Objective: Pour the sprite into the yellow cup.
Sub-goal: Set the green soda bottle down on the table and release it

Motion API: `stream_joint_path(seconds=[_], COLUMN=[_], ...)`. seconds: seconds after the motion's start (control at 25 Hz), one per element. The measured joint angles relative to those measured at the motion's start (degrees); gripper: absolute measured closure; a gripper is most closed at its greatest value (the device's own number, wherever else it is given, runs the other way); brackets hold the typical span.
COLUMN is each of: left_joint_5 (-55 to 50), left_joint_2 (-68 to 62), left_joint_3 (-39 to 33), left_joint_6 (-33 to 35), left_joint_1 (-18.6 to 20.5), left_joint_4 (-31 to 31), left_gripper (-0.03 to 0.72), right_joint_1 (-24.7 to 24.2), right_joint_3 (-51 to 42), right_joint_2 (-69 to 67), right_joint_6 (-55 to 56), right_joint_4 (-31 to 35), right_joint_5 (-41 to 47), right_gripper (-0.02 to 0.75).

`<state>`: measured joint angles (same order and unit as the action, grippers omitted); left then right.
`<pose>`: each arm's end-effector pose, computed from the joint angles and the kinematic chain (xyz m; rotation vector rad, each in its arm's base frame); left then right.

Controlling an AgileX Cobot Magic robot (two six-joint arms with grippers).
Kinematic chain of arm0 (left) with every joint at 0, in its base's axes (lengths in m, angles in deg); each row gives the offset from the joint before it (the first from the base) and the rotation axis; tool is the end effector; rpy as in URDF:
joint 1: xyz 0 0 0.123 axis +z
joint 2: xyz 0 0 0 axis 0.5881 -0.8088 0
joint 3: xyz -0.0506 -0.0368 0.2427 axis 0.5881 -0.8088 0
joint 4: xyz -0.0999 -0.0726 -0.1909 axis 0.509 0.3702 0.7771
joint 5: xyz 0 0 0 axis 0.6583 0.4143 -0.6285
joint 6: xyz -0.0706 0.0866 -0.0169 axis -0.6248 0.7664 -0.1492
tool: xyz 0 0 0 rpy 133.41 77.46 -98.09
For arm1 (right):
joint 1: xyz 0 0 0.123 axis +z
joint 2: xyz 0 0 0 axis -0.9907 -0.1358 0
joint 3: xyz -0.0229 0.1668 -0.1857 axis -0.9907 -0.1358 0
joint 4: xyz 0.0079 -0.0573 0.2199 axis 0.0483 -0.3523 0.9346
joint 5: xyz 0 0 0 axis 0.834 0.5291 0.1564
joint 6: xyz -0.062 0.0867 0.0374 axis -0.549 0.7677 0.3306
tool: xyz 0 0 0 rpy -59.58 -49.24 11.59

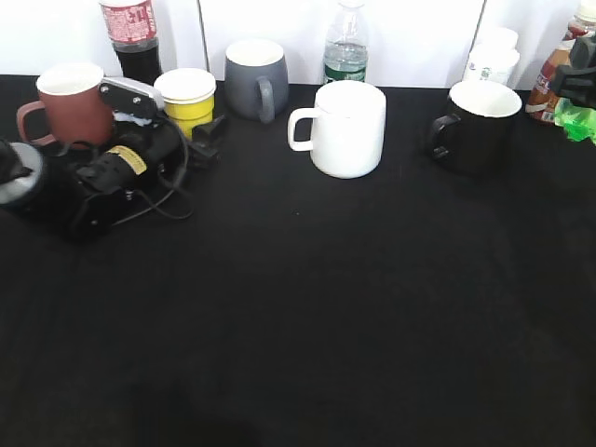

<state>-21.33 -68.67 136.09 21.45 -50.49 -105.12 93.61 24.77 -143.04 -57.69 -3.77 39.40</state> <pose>0.4193 -0.1396 0.0768 0.4198 1.5790 -0.4089 0.2978 0.0267 0.2148 0.1160 1.5901 -0.0354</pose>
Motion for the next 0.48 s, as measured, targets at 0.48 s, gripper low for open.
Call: stream_joint_path(seconds=[0.48], left_joint_5=[-16.2], left_joint_2=[33.9], left_joint_3=[-33.2], left_joint_6=[-0.1], left_joint_1=[0.0], left_joint_4=[0.2], left_gripper=[0.095], right_joint_1=[-7.3], right_joint_3=[4.9], right_joint_2=[-9.7], right_joint_6=[2.3], right_joint_4=[-6.9], right_joint_5=[-2.8], right_gripper=[0.311])
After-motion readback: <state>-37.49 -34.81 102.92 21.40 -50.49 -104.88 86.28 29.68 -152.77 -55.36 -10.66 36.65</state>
